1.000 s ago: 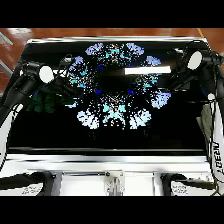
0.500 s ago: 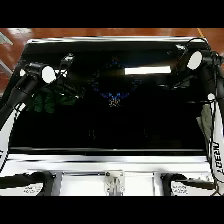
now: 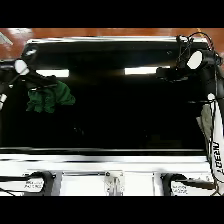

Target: Fold the shirts.

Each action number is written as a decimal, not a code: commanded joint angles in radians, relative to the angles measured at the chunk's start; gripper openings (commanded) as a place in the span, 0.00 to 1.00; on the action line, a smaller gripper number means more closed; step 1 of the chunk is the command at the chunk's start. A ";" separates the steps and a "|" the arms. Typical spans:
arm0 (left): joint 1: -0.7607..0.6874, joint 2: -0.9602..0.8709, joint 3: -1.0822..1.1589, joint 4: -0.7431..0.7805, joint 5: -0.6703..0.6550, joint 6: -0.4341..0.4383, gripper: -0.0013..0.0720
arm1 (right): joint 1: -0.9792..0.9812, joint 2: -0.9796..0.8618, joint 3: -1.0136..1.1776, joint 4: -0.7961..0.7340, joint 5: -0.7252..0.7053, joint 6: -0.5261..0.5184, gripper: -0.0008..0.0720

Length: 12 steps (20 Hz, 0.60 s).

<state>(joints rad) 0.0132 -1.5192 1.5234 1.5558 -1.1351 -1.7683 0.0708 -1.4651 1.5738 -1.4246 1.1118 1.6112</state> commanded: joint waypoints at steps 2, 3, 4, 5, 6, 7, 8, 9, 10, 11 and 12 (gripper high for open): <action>0.180 -0.095 0.013 -0.031 0.018 -0.048 0.95 | 0.001 0.000 0.001 0.030 -0.023 0.000 0.10; 0.192 -0.126 0.013 -0.031 0.035 -0.048 0.95 | 0.001 0.000 0.001 0.030 -0.019 0.000 0.10; 0.199 -0.155 0.013 -0.035 0.064 -0.048 0.97 | 0.001 0.000 0.001 0.029 -0.015 0.000 0.10; 0.200 -0.187 0.013 -0.043 0.103 -0.048 1.00 | 0.001 0.000 0.001 0.029 -0.013 0.000 0.10; 0.200 -0.216 0.013 -0.054 0.140 -0.048 1.00 | 0.001 -0.001 0.001 0.029 -0.013 0.000 0.10; 0.200 -0.239 0.013 -0.067 0.171 -0.048 1.00 | 0.001 -0.001 0.001 0.028 -0.014 0.000 0.10; 0.200 -0.261 0.013 -0.076 0.204 -0.048 1.00 | 0.001 -0.001 0.001 0.028 -0.014 -0.001 0.10; 0.200 -0.276 0.013 -0.076 0.236 -0.048 1.00 | 0.001 -0.001 0.001 0.028 -0.013 -0.003 0.10; 0.200 -0.287 0.013 -0.079 0.263 -0.048 1.00 | 0.001 -0.001 0.001 0.028 -0.013 -0.005 0.10; 0.200 -0.294 0.013 -0.091 0.290 -0.048 0.99 | 0.001 -0.001 0.001 0.029 -0.013 -0.005 0.10; 0.200 -0.300 0.013 -0.108 0.304 -0.056 0.91 | 0.001 -0.001 0.001 0.029 -0.012 -0.005 0.10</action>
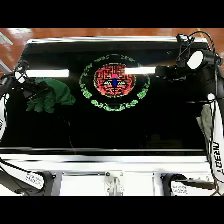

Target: Fold the shirts.

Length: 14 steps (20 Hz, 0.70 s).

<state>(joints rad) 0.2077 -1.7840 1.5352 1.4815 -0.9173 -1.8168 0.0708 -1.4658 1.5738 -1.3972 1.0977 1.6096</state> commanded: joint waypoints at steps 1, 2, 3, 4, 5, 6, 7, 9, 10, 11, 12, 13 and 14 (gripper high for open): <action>0.006 -0.037 0.001 -0.057 0.088 -0.006 0.61 | 0.001 0.000 0.001 0.002 0.003 -0.003 0.10; 0.005 -0.036 0.001 -0.082 0.086 -0.002 0.23 | 0.001 0.000 0.001 0.003 0.003 -0.001 0.10; 0.005 -0.034 0.005 -0.116 0.077 0.003 0.07 | 0.001 0.000 0.001 0.008 0.006 -0.001 0.10; 0.005 -0.031 0.022 -0.157 0.049 0.017 0.07 | 0.001 0.000 0.001 0.014 0.016 0.002 0.10; 0.001 -0.022 0.045 -0.192 0.018 0.057 0.07 | 0.001 0.000 0.001 0.013 0.031 0.002 0.10; -0.011 0.000 0.073 -0.210 -0.011 0.108 0.06 | 0.001 0.000 0.001 0.012 0.042 0.002 0.10; -0.031 0.035 0.094 -0.210 -0.019 0.145 0.06 | 0.001 0.000 0.001 0.010 0.051 0.002 0.10; -0.103 0.159 0.131 -0.215 -0.019 0.217 0.06 | 0.001 0.000 0.001 -0.011 0.054 0.002 0.10; -0.148 0.232 0.139 -0.238 -0.018 0.249 0.06 | 0.001 0.000 0.001 -0.015 0.064 0.002 0.10; -0.207 0.315 0.139 -0.272 -0.018 0.257 0.06 | 0.001 0.000 0.001 -0.015 0.089 0.002 0.10; -0.272 0.387 0.138 -0.295 -0.017 0.257 0.06 | 0.001 0.000 0.001 -0.015 0.119 0.002 0.14; -0.348 0.448 0.138 -0.296 -0.011 0.257 0.07 | 0.001 0.002 0.001 -0.014 0.156 0.002 0.46; -0.436 0.499 0.138 -0.295 -0.003 0.256 0.06 | 0.001 0.008 0.001 -0.014 0.191 0.000 0.77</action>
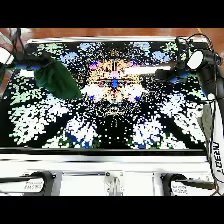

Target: Fold the shirts.

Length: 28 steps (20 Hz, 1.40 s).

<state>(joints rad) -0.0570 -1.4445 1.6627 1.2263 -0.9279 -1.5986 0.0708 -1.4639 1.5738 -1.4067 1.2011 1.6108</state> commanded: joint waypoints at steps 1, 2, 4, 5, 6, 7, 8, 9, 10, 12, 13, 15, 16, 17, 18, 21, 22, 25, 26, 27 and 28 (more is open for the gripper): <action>-0.254 0.190 0.011 -0.037 0.013 0.031 0.07 | 0.001 0.017 0.001 -0.006 0.122 -0.011 0.81; -0.338 0.204 0.011 -0.037 0.010 0.017 0.06 | 0.001 0.034 0.001 -0.013 0.147 -0.018 0.81; -0.481 0.191 0.009 0.004 0.010 -0.043 0.06 | 0.001 0.076 0.001 -0.062 0.195 -0.031 0.81; -0.539 0.174 0.002 0.051 0.011 -0.070 0.06 | 0.001 0.100 0.001 -0.106 0.227 -0.038 0.81; -0.590 0.151 -0.016 0.109 0.011 -0.110 0.06 | 0.001 0.120 0.001 -0.156 0.265 -0.045 0.81; -0.632 0.124 -0.045 0.167 0.011 -0.148 0.07 | 0.001 0.136 0.001 -0.194 0.303 -0.044 0.81; -0.661 0.095 -0.082 0.204 0.011 -0.180 0.07 | 0.001 0.145 0.001 -0.204 0.335 -0.044 0.81; -0.683 0.058 -0.129 0.217 0.011 -0.203 0.07 | 0.001 0.144 0.000 -0.183 0.361 -0.044 0.81; -0.698 0.022 -0.174 0.214 0.011 -0.224 0.07 | 0.001 0.143 -0.014 -0.150 0.364 -0.045 0.81; -0.711 -0.051 -0.235 0.161 -0.009 -0.281 0.68 | 0.001 0.143 -0.074 -0.090 0.352 -0.047 0.85; -0.708 -0.078 -0.239 0.125 -0.044 -0.301 0.99 | 0.001 0.143 -0.115 -0.073 0.342 -0.056 0.94; -0.685 -0.080 -0.238 0.124 -0.096 -0.278 1.00 | -0.002 0.143 -0.188 -0.069 0.325 -0.096 0.94; -0.661 -0.065 -0.238 0.124 -0.127 -0.252 0.99 | -0.011 0.143 -0.214 -0.074 0.317 -0.111 0.94; -0.625 -0.045 -0.239 0.125 -0.186 -0.197 0.99 | -0.032 0.143 -0.236 -0.076 0.317 -0.112 0.94; -0.582 -0.028 -0.239 0.136 -0.259 -0.154 0.99 | -0.064 0.143 -0.253 -0.075 0.323 -0.127 0.94; -0.413 0.036 -0.327 -0.008 -0.395 -0.103 0.99 | -0.224 0.143 -0.315 -0.006 0.383 -0.194 0.94; -0.375 0.071 -0.414 -0.126 -0.343 -0.070 0.99 | -0.296 0.143 -0.356 0.052 0.404 -0.211 0.94; -0.365 0.107 -0.665 -0.345 -0.142 -0.031 0.99 | -0.472 0.143 -0.491 0.235 0.404 -0.262 0.94; -0.385 0.096 -0.725 -0.404 -0.099 -0.010 0.99 | -0.510 0.143 -0.530 0.269 0.398 -0.280 0.94; -0.418 0.080 -0.778 -0.470 -0.047 0.008 0.99 | -0.533 0.143 -0.563 0.272 0.384 -0.296 0.94; -0.457 0.060 -0.808 -0.534 0.001 0.034 0.99 | -0.547 0.143 -0.589 0.264 0.364 -0.307 0.94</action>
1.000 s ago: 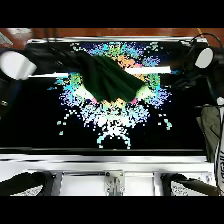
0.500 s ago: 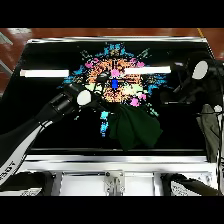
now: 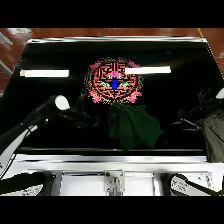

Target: Fold the shirts.

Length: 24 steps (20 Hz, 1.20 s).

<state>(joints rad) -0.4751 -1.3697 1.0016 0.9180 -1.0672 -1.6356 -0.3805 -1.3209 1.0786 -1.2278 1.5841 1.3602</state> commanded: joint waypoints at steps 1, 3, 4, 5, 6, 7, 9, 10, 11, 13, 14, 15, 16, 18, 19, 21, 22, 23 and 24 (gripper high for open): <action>-0.085 -0.039 -0.159 -0.291 0.193 0.100 0.99 | -0.105 0.000 -0.116 0.072 -0.043 -0.056 0.94; -0.183 -0.087 -0.154 -0.414 0.303 0.142 0.98 | -0.105 0.000 -0.151 0.061 -0.099 -0.056 0.94; -0.229 -0.110 -0.145 -0.461 0.346 0.154 0.97 | -0.105 0.000 -0.164 0.071 -0.122 -0.056 0.94; -0.270 -0.137 -0.130 -0.498 0.369 0.159 0.96 | -0.105 0.000 -0.177 0.071 -0.145 -0.056 0.94; -0.304 -0.164 -0.110 -0.508 0.372 0.159 0.96 | -0.105 0.000 -0.186 0.070 -0.161 -0.056 0.94; -0.327 -0.190 -0.092 -0.508 0.372 0.158 0.96 | -0.105 0.000 -0.193 0.068 -0.175 -0.056 0.94; -0.342 -0.233 -0.053 -0.509 0.377 0.158 0.86 | -0.105 0.000 -0.200 0.067 -0.184 -0.055 0.94; -0.341 -0.248 -0.034 -0.509 0.385 0.158 0.76 | -0.101 0.000 -0.200 0.066 -0.181 -0.055 0.94; -0.339 -0.260 -0.016 -0.508 0.389 0.158 0.73 | -0.099 0.000 -0.200 0.068 -0.183 -0.053 0.94; -0.332 -0.287 0.012 -0.509 0.386 0.157 0.72 | -0.092 0.000 -0.204 0.072 -0.195 -0.051 0.94; -0.329 -0.298 0.017 -0.509 0.386 0.146 0.50 | -0.085 0.000 -0.212 0.068 -0.204 -0.045 0.94; -0.326 -0.300 0.017 -0.508 0.387 0.148 0.24 | -0.072 0.000 -0.230 0.068 -0.219 -0.043 0.94; -0.322 -0.299 0.018 -0.508 0.386 0.161 0.07 | -0.056 0.000 -0.253 0.068 -0.240 -0.041 0.94; -0.313 -0.286 0.018 -0.506 0.383 0.178 0.07 | -0.012 0.000 -0.308 0.070 -0.309 -0.030 0.94; -0.307 -0.275 0.018 -0.496 0.383 0.178 0.07 | 0.008 0.000 -0.330 0.078 -0.340 -0.018 0.94; -0.290 -0.239 0.018 -0.452 0.377 0.199 0.07 | 0.047 0.000 -0.366 0.129 -0.396 -0.008 0.94; -0.280 -0.216 0.018 -0.428 0.366 0.219 0.07 | 0.068 0.000 -0.380 0.162 -0.422 0.002 0.94; -0.269 -0.196 0.018 -0.410 0.346 0.251 0.07 | 0.093 0.000 -0.391 0.201 -0.449 0.005 0.94; -0.254 -0.178 0.018 -0.401 0.312 0.267 0.07 | 0.120 0.000 -0.399 0.227 -0.477 0.008 0.94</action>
<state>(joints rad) -0.7567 -1.5913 1.0180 0.4690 -0.7029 -1.4239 -0.3214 -1.3209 0.7170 -1.0832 1.2022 1.3502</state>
